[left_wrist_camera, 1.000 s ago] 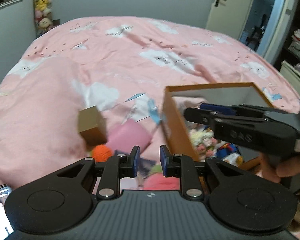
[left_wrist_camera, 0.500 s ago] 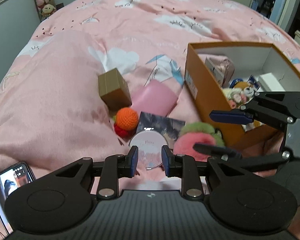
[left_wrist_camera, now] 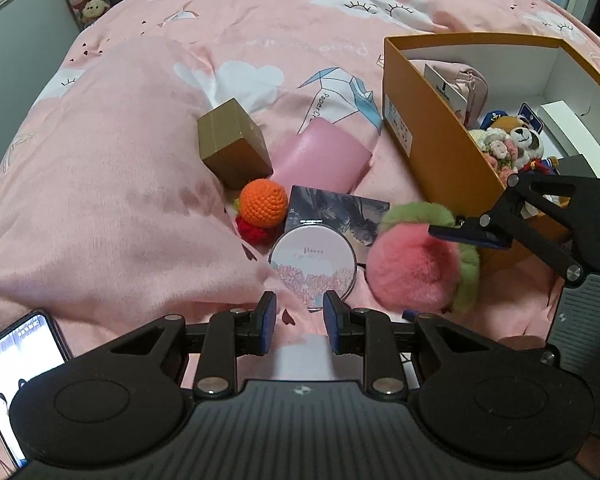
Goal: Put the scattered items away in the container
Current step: 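Grasp the pink-and-green pom-pom ball with the right tool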
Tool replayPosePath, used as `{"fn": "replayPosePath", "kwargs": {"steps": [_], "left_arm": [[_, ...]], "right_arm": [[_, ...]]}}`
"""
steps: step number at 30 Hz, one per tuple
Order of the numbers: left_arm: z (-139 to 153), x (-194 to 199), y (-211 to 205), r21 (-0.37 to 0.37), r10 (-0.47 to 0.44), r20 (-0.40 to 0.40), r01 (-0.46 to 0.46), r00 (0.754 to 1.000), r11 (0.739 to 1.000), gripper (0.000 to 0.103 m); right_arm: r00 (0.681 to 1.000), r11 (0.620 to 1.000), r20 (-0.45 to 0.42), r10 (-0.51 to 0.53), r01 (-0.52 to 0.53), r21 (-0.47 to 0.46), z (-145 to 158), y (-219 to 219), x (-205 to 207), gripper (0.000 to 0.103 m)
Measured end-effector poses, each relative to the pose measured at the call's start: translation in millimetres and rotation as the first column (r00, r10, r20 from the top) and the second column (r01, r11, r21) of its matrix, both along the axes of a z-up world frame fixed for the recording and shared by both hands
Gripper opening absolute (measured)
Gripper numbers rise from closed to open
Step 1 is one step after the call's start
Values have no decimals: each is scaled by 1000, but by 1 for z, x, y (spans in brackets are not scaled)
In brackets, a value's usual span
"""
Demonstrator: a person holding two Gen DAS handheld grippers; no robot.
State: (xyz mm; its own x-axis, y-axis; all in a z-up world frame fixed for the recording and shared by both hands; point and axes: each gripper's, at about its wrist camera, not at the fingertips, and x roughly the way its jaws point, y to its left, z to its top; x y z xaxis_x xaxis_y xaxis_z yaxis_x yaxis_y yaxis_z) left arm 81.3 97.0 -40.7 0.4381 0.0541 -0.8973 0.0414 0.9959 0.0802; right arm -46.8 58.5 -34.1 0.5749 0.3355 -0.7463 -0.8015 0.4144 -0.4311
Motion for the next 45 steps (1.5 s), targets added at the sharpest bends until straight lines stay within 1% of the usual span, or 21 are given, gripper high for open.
{"fn": "replayPosePath", "kwargs": {"steps": [2,7,9,12,15,17,21,24,27,33,39,45], "left_arm": [[0,0,0,1,-5,-1,5,1000,1000,30],[2,-2,2,-3,-9,3,9,1000,1000,30],[2,-2,4,-4,-6,6,6,1000,1000,30],[4,-4,7,-9,-3,12,3,1000,1000,30],[5,-4,11,-11,6,17,-6,1000,1000,30],[6,-4,15,-18,17,21,-17,1000,1000,30],[8,-4,18,-32,26,28,-25,999,999,30],[7,-4,15,-35,16,25,-15,1000,999,30],[5,-2,13,-42,20,23,-19,1000,999,30],[9,-1,14,-53,30,53,-27,998,998,30],[16,1,14,-46,22,88,-18,996,999,30],[22,4,18,-47,29,114,-24,993,999,30]], "right_arm": [[1000,999,20,0,1,-49,-4,5,-1,57],[1000,986,31,-5,10,-167,-15,17,4,58],[998,972,65,13,3,-233,-23,22,7,61],[994,955,106,41,-8,-297,-34,28,9,62],[993,942,99,69,-32,-335,-44,32,11,58],[991,936,102,89,-49,-347,-47,32,11,57],[993,929,76,94,-60,-365,-53,32,20,57],[991,927,73,113,-79,-367,-58,34,22,56],[994,939,64,94,-67,-338,-62,33,28,52],[993,957,90,81,-52,-286,-57,27,22,48],[992,971,106,70,-43,-234,-44,24,23,46],[995,992,85,49,-39,-120,-19,13,19,44]]}}
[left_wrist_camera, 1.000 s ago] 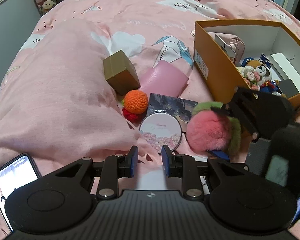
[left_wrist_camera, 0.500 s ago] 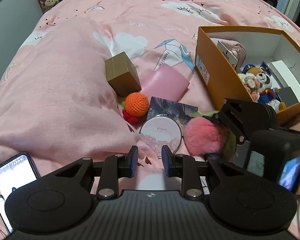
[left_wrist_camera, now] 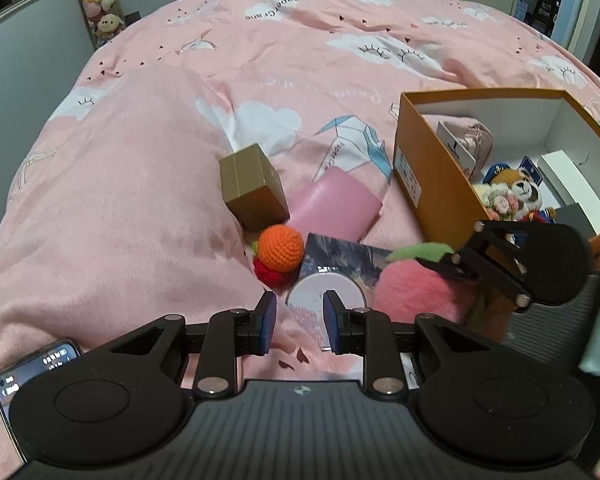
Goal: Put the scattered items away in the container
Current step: 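Grasp the pink-and-green pom-pom ball with the right tool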
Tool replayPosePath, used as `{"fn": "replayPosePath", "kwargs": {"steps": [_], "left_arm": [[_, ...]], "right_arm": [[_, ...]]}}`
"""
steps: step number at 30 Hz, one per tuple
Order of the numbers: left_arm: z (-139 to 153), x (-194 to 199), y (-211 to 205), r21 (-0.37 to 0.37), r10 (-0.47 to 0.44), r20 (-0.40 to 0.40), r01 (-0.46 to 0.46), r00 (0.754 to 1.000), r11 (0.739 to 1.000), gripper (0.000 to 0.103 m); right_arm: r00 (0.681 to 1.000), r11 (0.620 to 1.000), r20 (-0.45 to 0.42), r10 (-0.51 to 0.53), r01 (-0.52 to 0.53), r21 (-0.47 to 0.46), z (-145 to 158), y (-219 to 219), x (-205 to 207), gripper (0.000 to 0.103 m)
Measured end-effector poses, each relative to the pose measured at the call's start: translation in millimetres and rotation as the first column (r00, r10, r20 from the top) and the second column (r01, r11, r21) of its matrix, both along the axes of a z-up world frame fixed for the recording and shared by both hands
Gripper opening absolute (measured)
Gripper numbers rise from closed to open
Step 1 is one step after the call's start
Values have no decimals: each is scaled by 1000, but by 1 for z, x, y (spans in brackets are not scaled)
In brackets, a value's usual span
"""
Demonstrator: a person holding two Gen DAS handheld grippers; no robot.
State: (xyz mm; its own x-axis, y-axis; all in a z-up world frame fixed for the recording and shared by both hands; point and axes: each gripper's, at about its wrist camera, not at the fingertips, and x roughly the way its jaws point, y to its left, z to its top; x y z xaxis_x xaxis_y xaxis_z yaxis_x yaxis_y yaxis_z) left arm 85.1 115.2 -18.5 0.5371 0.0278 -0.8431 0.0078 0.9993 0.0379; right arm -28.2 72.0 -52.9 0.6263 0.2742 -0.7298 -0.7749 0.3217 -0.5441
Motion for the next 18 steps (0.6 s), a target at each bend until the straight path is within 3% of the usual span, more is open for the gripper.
{"fn": "replayPosePath", "kwargs": {"steps": [6,9,12,16,18], "left_arm": [[8,4,9,-40,-13,41,14,999,999,30],[12,9,12,-65,-40,63,44,997,997,39],[9,21,12,-79,-79,53,83,995,993,50],[-6,39,9,-51,-127,-3,126,992,991,52],[-14,46,6,-21,-151,-34,151,988,988,52]], "right_arm": [[1000,992,15,-11,9,129,38,-16,-1,40],[999,984,21,-28,24,179,54,-23,4,2],[999,979,13,-53,49,197,62,-28,18,1],[991,970,-121,-63,89,228,63,-33,37,5],[981,969,-191,-43,88,230,60,-34,42,16]]}}
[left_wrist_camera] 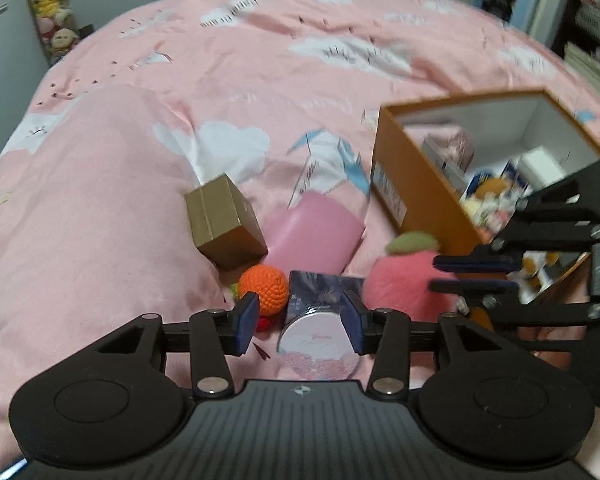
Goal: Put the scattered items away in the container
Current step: 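Grasp the pink-and-green pom-pom ball with the right tool, then grasp the orange crocheted ball with the left tool while the right tool holds the pom-pom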
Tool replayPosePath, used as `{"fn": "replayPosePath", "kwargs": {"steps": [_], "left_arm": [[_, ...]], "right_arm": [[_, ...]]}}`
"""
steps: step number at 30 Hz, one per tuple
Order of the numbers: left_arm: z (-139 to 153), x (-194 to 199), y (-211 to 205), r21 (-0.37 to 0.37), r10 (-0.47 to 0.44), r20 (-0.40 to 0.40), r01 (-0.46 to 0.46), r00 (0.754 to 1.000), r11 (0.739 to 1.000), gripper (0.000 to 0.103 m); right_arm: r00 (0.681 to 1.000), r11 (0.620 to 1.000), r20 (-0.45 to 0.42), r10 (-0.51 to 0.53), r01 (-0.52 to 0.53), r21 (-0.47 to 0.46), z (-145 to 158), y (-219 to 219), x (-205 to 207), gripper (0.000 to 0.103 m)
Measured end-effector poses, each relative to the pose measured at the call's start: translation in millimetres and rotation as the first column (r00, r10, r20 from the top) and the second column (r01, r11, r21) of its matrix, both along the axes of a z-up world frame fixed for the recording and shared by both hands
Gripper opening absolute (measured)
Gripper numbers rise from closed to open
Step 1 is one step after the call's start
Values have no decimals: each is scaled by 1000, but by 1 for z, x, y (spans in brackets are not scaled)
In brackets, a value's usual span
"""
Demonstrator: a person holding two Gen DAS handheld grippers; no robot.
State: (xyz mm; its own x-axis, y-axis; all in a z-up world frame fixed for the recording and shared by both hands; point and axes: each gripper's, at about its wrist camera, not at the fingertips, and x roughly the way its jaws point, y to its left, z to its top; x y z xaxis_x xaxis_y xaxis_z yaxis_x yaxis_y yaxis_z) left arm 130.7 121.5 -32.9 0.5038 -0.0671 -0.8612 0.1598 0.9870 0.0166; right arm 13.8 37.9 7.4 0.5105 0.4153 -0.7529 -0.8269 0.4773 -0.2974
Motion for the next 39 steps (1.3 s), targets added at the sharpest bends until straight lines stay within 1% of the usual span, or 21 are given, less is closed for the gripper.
{"fn": "replayPosePath", "kwargs": {"steps": [1,3,6,9,12,14,16,21,26,29,31,33,35,36,39], "left_arm": [[-4,3,-1,21,-13,-12,14,1000,1000,52],[-9,7,-4,59,-47,-29,48,998,997,52],[-15,11,-8,121,-109,-45,113,993,986,52],[-21,16,-13,190,-184,-66,193,981,963,52],[-31,23,-15,260,-249,-110,269,962,927,52],[-37,27,-14,288,-281,-145,312,949,905,52],[-43,32,-12,309,-305,-173,345,937,886,52],[-52,36,-13,329,-355,-205,406,912,853,52],[-59,37,-20,364,-403,-224,460,887,810,52],[-66,39,-23,388,-418,-247,484,874,784,52],[-68,40,-24,396,-425,-256,495,868,773,52],[-70,41,-25,396,-425,-263,499,866,771,52],[-73,43,-25,394,-423,-272,501,864,771,51],[-75,43,-26,393,-421,-281,504,862,769,49],[-80,44,-28,404,-422,-296,513,857,758,48]], "right_arm": [[1000,1000,-25,16,-17,-7,-2,0,1,31],[996,998,-79,51,-53,-26,-8,1,2,50],[987,995,-137,89,-95,-33,-9,3,8,56],[976,985,-171,133,-149,-82,-13,12,16,61],[964,967,-199,174,-206,-150,-20,21,24,62],[954,954,-230,192,-237,-184,-23,24,30,62],[948,944,-243,204,-256,-206,-26,27,36,63],[940,918,-240,243,-303,-254,-29,30,47,65],[934,879,-196,298,-349,-326,-37,32,45,67],[924,870,-224,311,-372,-324,-42,34,47,67],[921,856,-214,325,-382,-348,-49,35,45,67],[916,845,-214,339,-396,-358,-53,35,44,67],[915,849,-224,335,-396,-349,-53,36,45,66],[916,851,-226,332,-394,-347,-53,36,45,65],[915,853,-235,327,-393,-344,-52,37,47,65]]}}
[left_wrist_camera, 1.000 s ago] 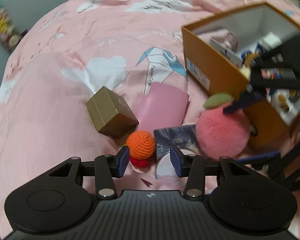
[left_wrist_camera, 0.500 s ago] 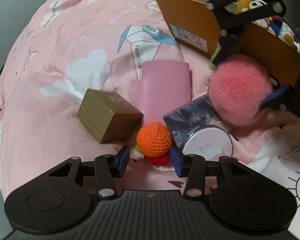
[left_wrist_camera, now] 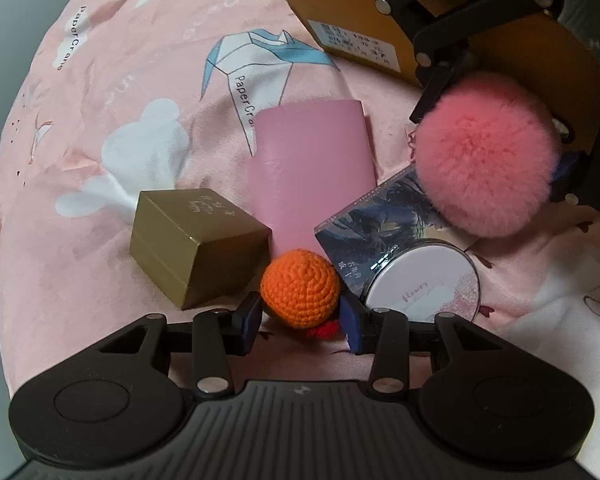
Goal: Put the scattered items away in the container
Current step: 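Grasp the orange crocheted ball with the left tool while the right tool holds the pom-pom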
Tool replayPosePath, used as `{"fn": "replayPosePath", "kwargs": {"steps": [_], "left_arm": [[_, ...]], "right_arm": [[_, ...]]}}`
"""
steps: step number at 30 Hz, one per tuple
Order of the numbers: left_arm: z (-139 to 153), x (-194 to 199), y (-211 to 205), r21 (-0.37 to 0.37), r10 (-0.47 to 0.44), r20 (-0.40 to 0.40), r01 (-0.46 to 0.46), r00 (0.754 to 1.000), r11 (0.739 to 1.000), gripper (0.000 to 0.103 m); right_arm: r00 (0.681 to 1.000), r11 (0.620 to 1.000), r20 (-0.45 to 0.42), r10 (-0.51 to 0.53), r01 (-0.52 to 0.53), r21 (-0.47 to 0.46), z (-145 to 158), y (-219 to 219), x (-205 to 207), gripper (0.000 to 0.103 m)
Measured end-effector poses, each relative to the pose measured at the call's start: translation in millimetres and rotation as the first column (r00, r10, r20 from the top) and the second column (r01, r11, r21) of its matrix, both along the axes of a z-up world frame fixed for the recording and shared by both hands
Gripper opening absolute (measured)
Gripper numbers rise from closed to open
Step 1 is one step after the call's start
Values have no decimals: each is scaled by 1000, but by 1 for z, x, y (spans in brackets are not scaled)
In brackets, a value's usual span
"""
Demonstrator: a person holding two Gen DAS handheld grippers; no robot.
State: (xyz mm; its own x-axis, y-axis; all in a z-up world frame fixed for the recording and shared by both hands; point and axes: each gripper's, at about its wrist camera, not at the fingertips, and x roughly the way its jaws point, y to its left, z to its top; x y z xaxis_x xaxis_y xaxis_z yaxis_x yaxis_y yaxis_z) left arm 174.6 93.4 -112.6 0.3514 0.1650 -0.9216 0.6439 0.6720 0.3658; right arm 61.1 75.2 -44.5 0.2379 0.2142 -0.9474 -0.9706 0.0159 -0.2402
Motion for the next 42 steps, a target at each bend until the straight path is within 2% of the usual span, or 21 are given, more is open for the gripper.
{"fn": "replayPosePath", "kwargs": {"steps": [8,14,20,28,32,38,40,42], "left_arm": [[-1,-3,3,-17,24,15,-23,1000,1000,47],[10,-11,12,-86,68,33,-65,997,994,46],[36,-25,16,-186,112,55,-100,992,977,46],[73,-58,9,-328,225,103,-180,969,927,46],[91,-70,5,-365,285,136,-220,949,905,46],[112,-79,5,-434,371,142,-279,918,857,46],[117,-81,6,-459,405,141,-303,903,835,46],[120,-84,6,-480,442,134,-332,887,812,46]], "right_arm": [[999,1000,-25,-31,31,4,0,4,2,56],[997,998,-57,-52,53,21,0,6,6,55],[995,998,-81,-51,54,34,2,6,15,54],[996,994,-58,-68,73,81,7,5,7,45],[993,985,-71,-92,101,138,16,-1,3,44],[979,957,-153,-133,167,238,38,-12,9,44],[978,952,-154,-141,177,250,42,-18,2,44],[975,941,-157,-160,198,274,39,-17,12,44]]}}
